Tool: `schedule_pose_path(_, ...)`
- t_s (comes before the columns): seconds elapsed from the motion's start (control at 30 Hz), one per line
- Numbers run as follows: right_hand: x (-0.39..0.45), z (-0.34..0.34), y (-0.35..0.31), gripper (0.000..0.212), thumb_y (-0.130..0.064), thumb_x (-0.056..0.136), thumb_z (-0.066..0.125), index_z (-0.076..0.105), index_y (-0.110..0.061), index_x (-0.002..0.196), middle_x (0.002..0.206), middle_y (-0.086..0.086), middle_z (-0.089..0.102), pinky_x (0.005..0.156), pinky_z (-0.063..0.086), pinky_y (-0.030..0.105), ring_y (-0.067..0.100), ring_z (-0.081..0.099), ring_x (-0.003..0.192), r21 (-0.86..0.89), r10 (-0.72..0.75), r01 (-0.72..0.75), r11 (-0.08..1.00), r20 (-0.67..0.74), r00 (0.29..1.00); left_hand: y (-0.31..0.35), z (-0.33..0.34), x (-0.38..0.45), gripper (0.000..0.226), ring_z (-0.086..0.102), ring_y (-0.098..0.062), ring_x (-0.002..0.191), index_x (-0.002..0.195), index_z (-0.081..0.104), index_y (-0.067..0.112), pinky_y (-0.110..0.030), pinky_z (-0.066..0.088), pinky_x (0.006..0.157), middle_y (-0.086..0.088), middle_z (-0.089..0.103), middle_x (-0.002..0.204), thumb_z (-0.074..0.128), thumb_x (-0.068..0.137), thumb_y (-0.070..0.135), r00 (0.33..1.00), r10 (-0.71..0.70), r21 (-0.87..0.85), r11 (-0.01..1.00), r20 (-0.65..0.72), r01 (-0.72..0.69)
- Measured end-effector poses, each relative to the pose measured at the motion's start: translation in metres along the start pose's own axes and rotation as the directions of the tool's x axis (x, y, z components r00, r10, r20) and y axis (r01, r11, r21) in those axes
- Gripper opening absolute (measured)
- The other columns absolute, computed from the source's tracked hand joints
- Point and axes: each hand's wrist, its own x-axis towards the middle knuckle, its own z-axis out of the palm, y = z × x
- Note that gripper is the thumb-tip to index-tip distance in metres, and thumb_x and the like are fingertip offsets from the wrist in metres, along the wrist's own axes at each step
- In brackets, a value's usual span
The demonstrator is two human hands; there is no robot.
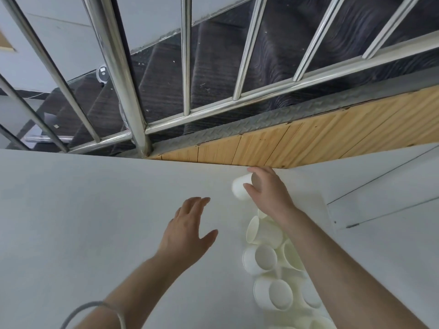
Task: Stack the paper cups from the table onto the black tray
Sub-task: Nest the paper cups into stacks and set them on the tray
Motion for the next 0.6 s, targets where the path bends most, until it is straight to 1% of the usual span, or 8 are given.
schedule_pose_path(0.07,-0.015,-0.004,-0.016,0.04,-0.028,0.091,0.065,0.057,-0.022,0.13,0.13,-0.009,0.054,0.102,0.039,0.025,0.01,0.05,0.122,0.241,0.038,-0.04,0.97,0.015,0.999,0.004,-0.002,0.003,0.083,0.039,-0.011,0.13,0.147,0.022,0.029,-0.028,0.043,0.101,0.011,0.026,0.149,0.07,0.081,0.045,1.0,-0.007,-0.054,0.999,-0.007,0.007)
schedule_pose_path(0.1,-0.023,-0.005,-0.022,0.037,-0.029,0.09,0.066,0.06,-0.025,0.127,0.123,-0.011,0.058,0.1,0.044,0.026,0.008,0.053,0.117,0.359,0.059,-0.083,0.93,0.077,0.995,0.006,-0.003,0.004,0.089,0.04,-0.011,0.129,0.148,0.021,0.028,-0.028,0.044,0.1,0.011,0.026,0.15,0.073,0.077,0.046,1.0,-0.006,-0.084,0.996,-0.017,0.005)
schedule_pose_path(0.2,-0.045,-0.009,-0.034,0.028,-0.023,0.091,0.066,0.065,-0.025,0.119,0.102,-0.003,0.062,0.087,0.057,0.033,0.013,0.063,0.101,0.663,0.058,-0.246,0.708,0.292,0.955,0.009,-0.003,0.003,0.095,0.044,-0.01,0.121,0.146,0.024,0.025,-0.029,0.049,0.096,0.009,0.032,0.145,0.079,0.071,0.043,0.996,0.059,-0.153,0.986,-0.066,-0.069)
schedule_pose_path(0.27,-0.054,-0.01,-0.034,0.026,-0.018,0.092,0.065,0.067,-0.022,0.117,0.098,0.005,0.059,0.087,0.057,0.037,0.016,0.063,0.098,0.753,0.047,-0.328,0.57,0.369,0.928,0.007,-0.002,0.001,0.09,0.047,-0.008,0.116,0.143,0.029,0.027,-0.026,0.052,0.091,0.011,0.038,0.139,0.081,0.07,0.039,0.992,0.096,-0.19,0.975,-0.086,-0.111)
schedule_pose_path(0.37,-0.063,-0.009,-0.028,0.026,-0.016,0.092,0.065,0.067,-0.019,0.118,0.1,0.005,0.059,0.085,0.057,0.036,0.017,0.063,0.098,0.79,0.016,-0.385,0.477,0.43,0.903,0.004,0.001,-0.001,0.075,0.051,-0.008,0.113,0.135,0.039,0.027,-0.019,0.052,0.083,0.014,0.045,0.129,0.08,0.073,0.031,0.986,0.12,-0.265,0.953,-0.112,-0.146)
schedule_pose_path(0.43,-0.064,-0.009,-0.025,0.026,-0.014,0.093,0.062,0.066,-0.018,0.119,0.101,0.002,0.063,0.084,0.057,0.036,0.015,0.064,0.097,0.789,0.017,-0.399,0.467,0.443,0.896,0.003,0.002,-0.002,0.072,0.051,-0.006,0.111,0.132,0.04,0.025,-0.019,0.053,0.08,0.014,0.046,0.126,0.08,0.073,0.03,0.988,0.112,-0.274,0.952,-0.108,-0.138)
schedule_pose_path(0.5,-0.06,-0.009,-0.02,0.023,-0.019,0.094,0.062,0.066,-0.018,0.117,0.105,0.0,0.068,0.083,0.057,0.035,0.015,0.066,0.097,0.761,0.083,-0.4,0.511,0.42,0.904,0.002,0.004,0.0,0.072,0.05,-0.007,0.109,0.132,0.041,0.022,-0.021,0.052,0.08,0.012,0.047,0.125,0.081,0.072,0.027,0.989,0.089,-0.255,0.96,-0.116,-0.116)
schedule_pose_path(0.6,-0.047,-0.003,0.0,0.021,-0.027,0.09,0.067,0.068,-0.019,0.11,0.109,0.001,0.068,0.075,0.055,0.03,0.014,0.067,0.093,0.592,0.286,-0.342,0.73,0.19,0.939,-0.002,0.004,0.002,0.074,0.044,-0.015,0.116,0.136,0.038,0.024,-0.03,0.048,0.091,0.01,0.044,0.131,0.078,0.073,0.025,0.996,0.027,-0.148,0.988,-0.079,-0.039)
